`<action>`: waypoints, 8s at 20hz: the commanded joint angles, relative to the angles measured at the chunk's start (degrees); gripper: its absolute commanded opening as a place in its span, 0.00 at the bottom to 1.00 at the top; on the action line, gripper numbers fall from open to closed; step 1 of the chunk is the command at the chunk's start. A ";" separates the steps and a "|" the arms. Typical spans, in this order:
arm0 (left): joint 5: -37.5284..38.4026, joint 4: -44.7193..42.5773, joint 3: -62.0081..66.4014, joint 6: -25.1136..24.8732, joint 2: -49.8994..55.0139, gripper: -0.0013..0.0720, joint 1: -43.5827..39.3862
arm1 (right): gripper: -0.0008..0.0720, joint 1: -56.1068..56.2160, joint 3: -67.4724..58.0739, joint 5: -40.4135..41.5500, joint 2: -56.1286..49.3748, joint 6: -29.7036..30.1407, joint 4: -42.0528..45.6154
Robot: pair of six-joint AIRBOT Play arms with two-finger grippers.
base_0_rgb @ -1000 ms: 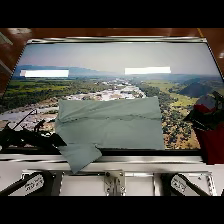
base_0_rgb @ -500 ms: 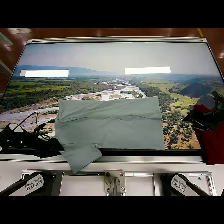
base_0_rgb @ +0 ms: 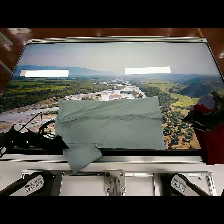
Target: Fold the shirts.
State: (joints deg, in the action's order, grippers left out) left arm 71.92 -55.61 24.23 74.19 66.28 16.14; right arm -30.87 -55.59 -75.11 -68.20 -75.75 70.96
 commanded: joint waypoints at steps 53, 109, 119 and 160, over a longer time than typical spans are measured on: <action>-4.13 2.16 41.57 2.60 13.53 0.06 -0.94 | 0.09 22.47 -10.16 19.04 -18.18 -3.72 -13.14; -35.32 39.26 56.57 3.13 41.59 0.06 -57.27 | 0.09 15.39 -14.08 -10.40 16.68 -10.62 -23.43; -31.91 40.89 59.82 -1.55 42.21 0.06 -49.96 | 0.09 15.41 -14.08 -7.52 16.98 -12.13 -19.37; -1.77 2.05 49.24 -1.68 -10.25 0.06 -1.86 | 0.89 40.09 -22.25 -13.55 -23.30 -18.12 -1.46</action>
State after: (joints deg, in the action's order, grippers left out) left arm 70.11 -53.56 73.49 72.58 56.07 14.24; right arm 13.61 -78.46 -77.03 -92.90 -90.43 51.40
